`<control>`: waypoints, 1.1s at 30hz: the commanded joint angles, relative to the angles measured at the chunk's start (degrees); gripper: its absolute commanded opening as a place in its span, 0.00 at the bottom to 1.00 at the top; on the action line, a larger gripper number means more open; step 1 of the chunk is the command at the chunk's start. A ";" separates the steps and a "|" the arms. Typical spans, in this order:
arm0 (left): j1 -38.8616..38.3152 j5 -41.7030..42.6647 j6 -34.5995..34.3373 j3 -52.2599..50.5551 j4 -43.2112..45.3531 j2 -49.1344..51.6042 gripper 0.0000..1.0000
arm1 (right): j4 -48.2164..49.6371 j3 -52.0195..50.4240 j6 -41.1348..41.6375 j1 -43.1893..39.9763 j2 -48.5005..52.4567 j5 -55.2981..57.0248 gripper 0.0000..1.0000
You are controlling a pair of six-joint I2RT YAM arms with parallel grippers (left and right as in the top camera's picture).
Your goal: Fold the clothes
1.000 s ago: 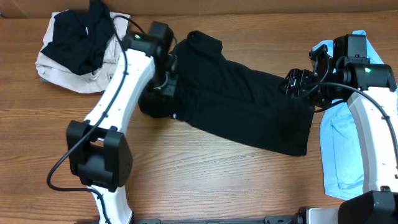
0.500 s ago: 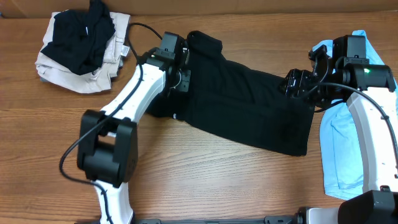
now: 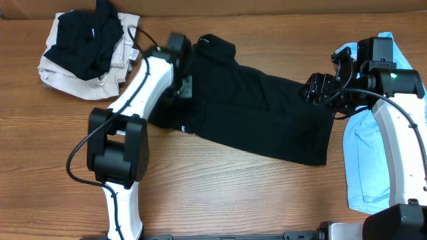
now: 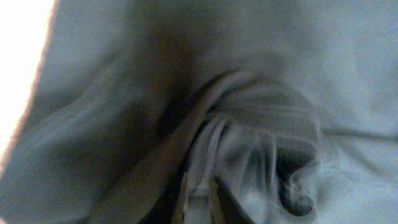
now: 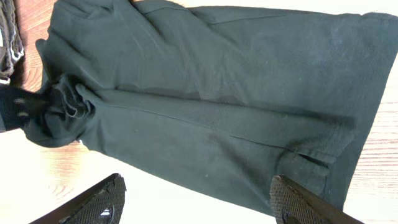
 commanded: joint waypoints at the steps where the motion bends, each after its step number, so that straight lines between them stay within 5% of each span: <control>1: 0.15 -1.90 1.99 13.88 -8.68 -1.92 0.28 | 0.04 2.19 -0.28 -0.04 0.04 -0.11 0.78; 6: 0.09 -0.81 2.73 26.23 -14.86 -1.92 0.55 | -0.79 5.64 -0.48 -0.04 0.00 -0.09 0.80; 15: -0.98 3.82 10.54 27.36 6.62 1.92 0.93 | 0.39 5.73 -0.44 -0.09 0.00 3.76 0.83; 23: -0.96 6.64 13.64 27.36 23.58 14.60 0.99 | 0.24 5.73 -0.46 -0.09 0.00 5.01 0.85; 33: -0.92 5.16 13.60 27.36 31.23 24.96 1.00 | -1.11 5.66 -0.46 -0.09 0.00 11.15 0.85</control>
